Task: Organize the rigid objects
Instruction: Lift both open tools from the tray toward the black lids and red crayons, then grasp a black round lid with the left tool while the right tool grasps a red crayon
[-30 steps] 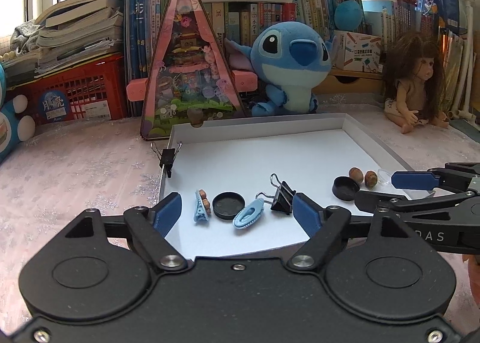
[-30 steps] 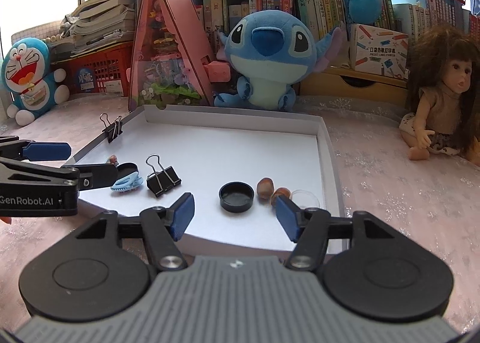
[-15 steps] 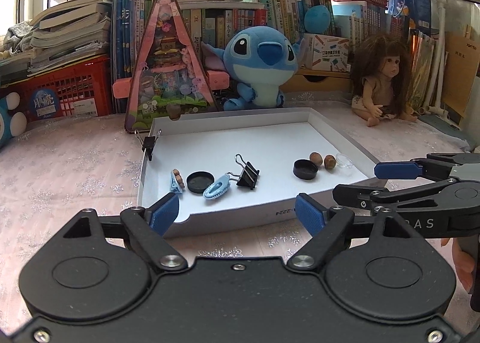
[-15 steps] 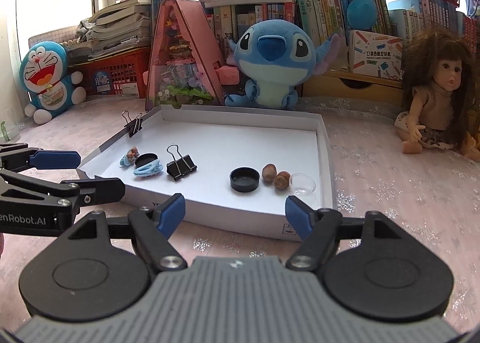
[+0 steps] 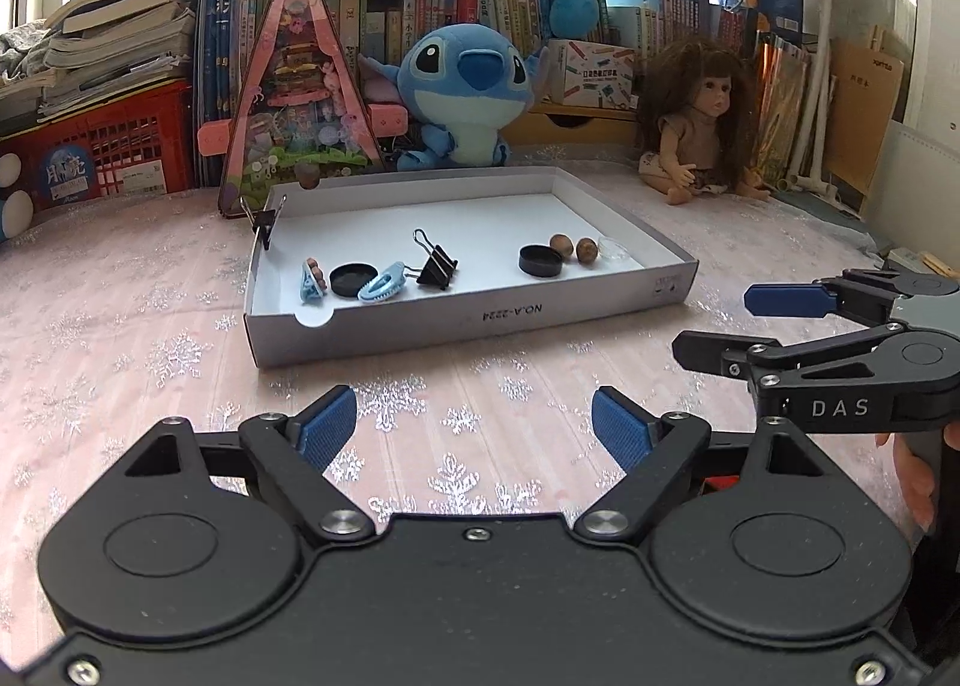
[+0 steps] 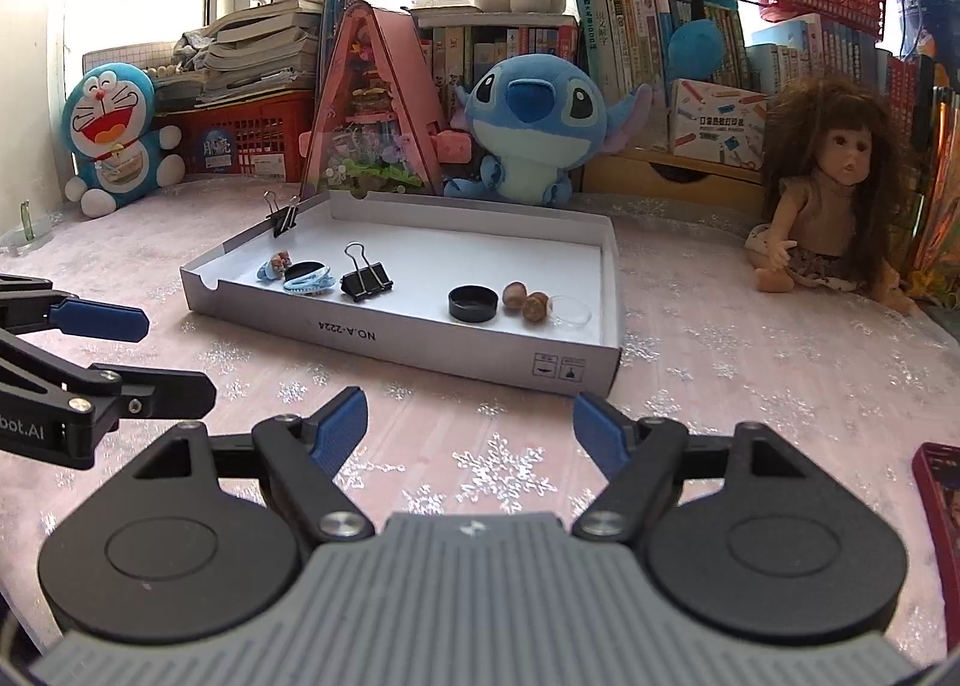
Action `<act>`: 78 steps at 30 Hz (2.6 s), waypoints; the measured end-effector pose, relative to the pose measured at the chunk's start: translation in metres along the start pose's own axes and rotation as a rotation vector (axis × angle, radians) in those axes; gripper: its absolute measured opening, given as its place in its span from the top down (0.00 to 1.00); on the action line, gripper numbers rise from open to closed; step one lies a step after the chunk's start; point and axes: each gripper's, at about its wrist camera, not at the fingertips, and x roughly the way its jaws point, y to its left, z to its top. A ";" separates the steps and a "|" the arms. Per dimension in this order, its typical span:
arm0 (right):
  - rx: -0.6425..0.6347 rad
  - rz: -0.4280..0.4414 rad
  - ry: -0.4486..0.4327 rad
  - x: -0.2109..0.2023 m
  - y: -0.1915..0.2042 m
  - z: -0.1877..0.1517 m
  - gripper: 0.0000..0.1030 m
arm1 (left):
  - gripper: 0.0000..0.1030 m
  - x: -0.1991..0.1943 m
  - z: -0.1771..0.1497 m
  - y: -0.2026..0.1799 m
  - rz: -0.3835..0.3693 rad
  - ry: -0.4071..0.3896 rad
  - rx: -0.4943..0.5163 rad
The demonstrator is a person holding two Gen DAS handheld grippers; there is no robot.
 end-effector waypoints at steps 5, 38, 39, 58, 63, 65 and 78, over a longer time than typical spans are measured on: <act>-0.005 -0.045 0.008 -0.021 -0.008 -0.017 0.18 | 0.18 -0.014 -0.019 -0.001 -0.021 0.014 0.008; -0.042 -0.060 0.077 -0.024 -0.005 -0.044 0.18 | 0.71 -0.012 -0.039 -0.028 -0.106 0.051 0.063; -0.039 -0.066 0.078 -0.023 -0.006 -0.044 0.18 | 0.71 -0.011 -0.038 -0.027 -0.102 0.051 0.060; -0.028 -0.046 0.082 -0.026 -0.006 -0.044 0.18 | 0.71 -0.005 -0.036 -0.015 -0.038 0.048 0.011; -0.035 -0.012 0.078 -0.025 0.002 -0.042 0.18 | 0.71 -0.005 -0.036 -0.014 -0.028 0.046 0.002; -0.035 -0.001 0.077 -0.025 0.005 -0.042 0.18 | 0.71 -0.005 -0.037 -0.013 -0.023 0.045 -0.002; -0.018 0.026 0.074 -0.019 0.017 -0.039 0.18 | 0.71 -0.004 -0.038 -0.010 0.010 0.031 -0.034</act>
